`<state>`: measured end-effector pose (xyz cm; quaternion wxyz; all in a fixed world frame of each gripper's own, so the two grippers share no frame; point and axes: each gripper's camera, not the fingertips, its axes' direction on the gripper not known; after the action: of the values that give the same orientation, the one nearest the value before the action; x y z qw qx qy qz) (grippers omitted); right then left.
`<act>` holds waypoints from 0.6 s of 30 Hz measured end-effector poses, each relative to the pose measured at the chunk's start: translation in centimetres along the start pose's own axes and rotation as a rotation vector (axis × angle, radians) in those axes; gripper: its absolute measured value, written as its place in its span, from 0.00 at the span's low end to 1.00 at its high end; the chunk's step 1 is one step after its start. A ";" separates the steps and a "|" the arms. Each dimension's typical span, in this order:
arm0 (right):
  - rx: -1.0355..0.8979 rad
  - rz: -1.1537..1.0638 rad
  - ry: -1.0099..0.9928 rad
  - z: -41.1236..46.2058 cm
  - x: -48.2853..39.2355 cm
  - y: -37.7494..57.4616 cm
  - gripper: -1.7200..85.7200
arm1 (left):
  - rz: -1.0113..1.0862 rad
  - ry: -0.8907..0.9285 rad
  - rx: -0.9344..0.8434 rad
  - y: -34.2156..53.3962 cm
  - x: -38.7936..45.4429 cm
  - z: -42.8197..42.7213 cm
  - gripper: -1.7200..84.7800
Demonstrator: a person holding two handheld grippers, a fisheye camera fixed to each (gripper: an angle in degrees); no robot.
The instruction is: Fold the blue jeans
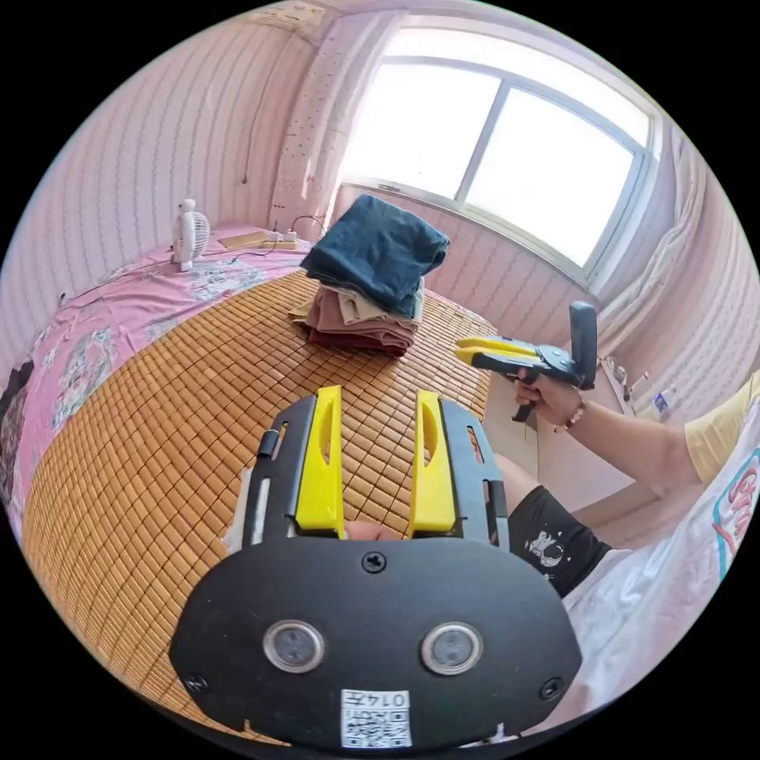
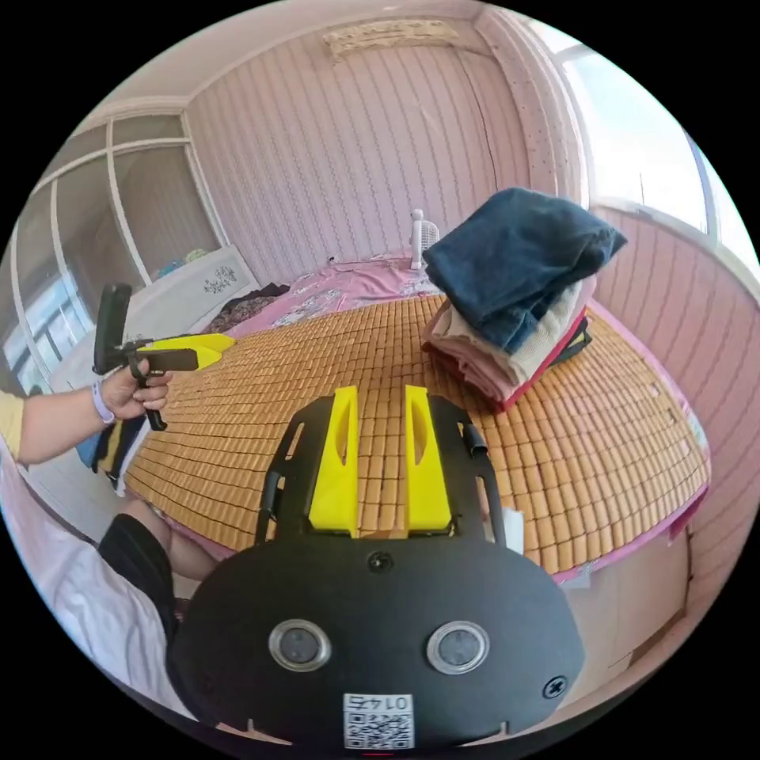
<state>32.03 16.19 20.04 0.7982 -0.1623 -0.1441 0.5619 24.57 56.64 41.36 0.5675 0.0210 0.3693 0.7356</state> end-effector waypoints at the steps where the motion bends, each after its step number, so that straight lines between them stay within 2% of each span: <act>1: 0.003 -0.071 0.054 0.7 0.7 -1.4 0.13 | 0.033 0.016 -0.055 -2.0 0.9 3.1 0.15; 6: -0.063 -0.192 0.298 4.7 4.4 -7.0 0.21 | 0.072 0.095 -0.141 -8.5 3.6 13.8 0.15; 9: -0.184 -0.231 0.555 7.9 6.3 -8.7 0.20 | 0.074 0.147 -0.203 -12.3 4.4 19.5 0.18; 10: -0.240 -0.227 0.576 8.8 7.6 -9.0 0.19 | 0.092 0.143 -0.202 -13.6 4.8 21.2 0.18; 12: -0.234 -0.168 0.469 8.2 9.9 -9.3 0.17 | 0.107 0.126 -0.182 -15.5 5.1 23.2 0.19; 15: -0.178 -0.038 0.275 5.6 13.8 -9.4 0.08 | 0.070 0.062 -0.142 -18.0 4.8 26.0 0.19; 18: -0.136 0.072 0.081 3.1 17.1 -9.3 0.04 | -0.014 0.040 -0.136 -19.8 4.0 28.0 0.15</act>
<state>44.26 29.69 27.62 0.7697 -0.2437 -0.1437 0.5723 52.02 76.24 48.95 0.5655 -0.0349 0.3298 0.7551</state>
